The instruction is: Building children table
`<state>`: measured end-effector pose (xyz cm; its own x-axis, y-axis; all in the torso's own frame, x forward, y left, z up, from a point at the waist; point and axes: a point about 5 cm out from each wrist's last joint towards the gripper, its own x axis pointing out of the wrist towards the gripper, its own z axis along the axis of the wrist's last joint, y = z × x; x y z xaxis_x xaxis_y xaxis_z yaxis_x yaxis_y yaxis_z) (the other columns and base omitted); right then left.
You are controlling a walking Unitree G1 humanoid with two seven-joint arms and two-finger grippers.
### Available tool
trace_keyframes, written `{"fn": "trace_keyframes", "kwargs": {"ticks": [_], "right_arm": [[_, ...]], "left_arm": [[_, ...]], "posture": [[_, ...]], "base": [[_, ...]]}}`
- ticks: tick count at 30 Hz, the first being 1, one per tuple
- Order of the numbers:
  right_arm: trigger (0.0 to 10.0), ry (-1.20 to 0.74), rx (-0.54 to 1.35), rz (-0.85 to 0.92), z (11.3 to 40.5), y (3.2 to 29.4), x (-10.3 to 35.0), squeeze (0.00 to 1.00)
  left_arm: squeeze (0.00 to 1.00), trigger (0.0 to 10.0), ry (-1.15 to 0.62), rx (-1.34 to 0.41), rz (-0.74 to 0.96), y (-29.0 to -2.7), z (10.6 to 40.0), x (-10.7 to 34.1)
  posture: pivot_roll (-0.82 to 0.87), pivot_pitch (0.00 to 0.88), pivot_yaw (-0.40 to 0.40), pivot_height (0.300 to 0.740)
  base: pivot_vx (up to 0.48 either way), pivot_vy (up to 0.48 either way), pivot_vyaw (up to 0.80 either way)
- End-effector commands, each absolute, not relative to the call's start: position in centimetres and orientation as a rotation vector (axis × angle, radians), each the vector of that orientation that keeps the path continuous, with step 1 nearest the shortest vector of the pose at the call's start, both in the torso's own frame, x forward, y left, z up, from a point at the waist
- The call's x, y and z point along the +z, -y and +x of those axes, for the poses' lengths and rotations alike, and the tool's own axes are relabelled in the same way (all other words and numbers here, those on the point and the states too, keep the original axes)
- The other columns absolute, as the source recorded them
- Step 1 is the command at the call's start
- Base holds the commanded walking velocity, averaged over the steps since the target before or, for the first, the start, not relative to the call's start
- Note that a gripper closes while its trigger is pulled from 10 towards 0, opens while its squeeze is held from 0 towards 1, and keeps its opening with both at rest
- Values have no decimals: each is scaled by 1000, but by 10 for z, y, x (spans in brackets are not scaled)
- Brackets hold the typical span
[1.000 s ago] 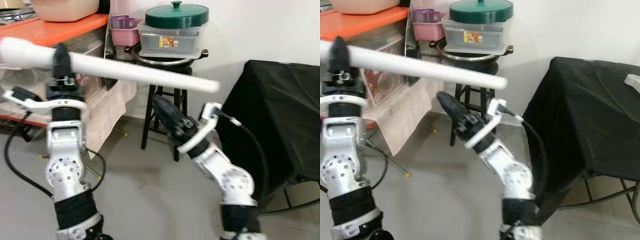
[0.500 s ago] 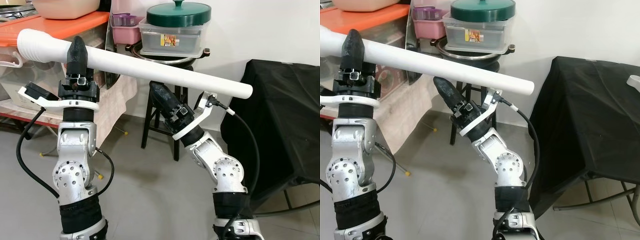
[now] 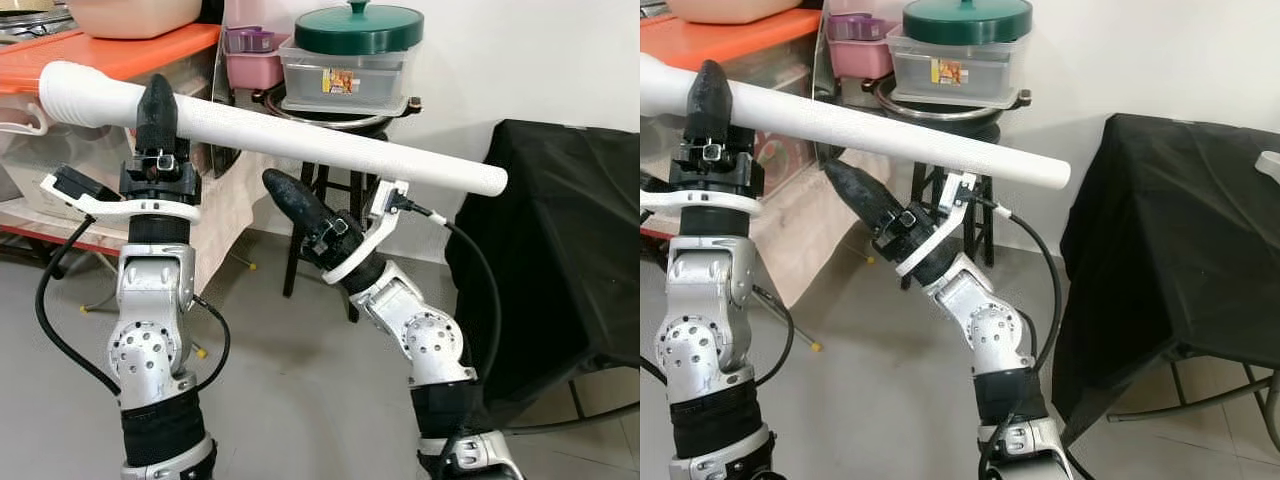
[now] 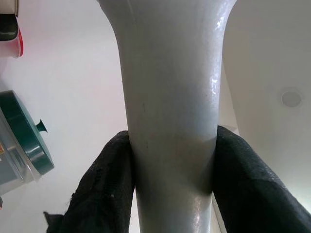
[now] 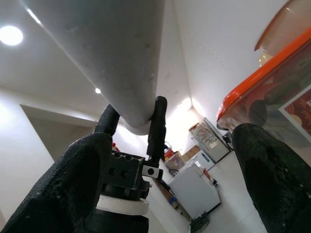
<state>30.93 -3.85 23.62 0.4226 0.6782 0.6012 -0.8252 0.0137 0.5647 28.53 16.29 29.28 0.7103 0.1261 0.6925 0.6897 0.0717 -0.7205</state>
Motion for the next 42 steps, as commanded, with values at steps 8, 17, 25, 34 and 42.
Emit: {"fn": "trace_keyframes", "kwargs": {"ticks": [8,17,25,34,42], "right_arm": [[10000,353,1385,1141,293,19,277,0],[10000,384,1207,1277,313,19,288,0],[10000,432,1138,1384,324,26,299,0],[0,455,1152,1432,327,26,307,0],[0,446,1158,1440,327,24,307,0]], "left_arm": [[0,10000,694,-475,-1534,-155,289,288],[0,10000,682,-470,-1540,-154,290,284],[0,10000,666,-479,-1551,-152,289,279],[0,10000,648,-492,-1558,-140,289,285],[0,10000,641,-500,-1561,-134,288,287]], "posture": [[44,0,-5,740],[51,0,-4,740],[51,0,1,740],[47,0,3,740],[47,0,3,740]], "base": [[0,0,0],[0,0,0],[0,0,0],[0,0,0],[0,0,0]]}}
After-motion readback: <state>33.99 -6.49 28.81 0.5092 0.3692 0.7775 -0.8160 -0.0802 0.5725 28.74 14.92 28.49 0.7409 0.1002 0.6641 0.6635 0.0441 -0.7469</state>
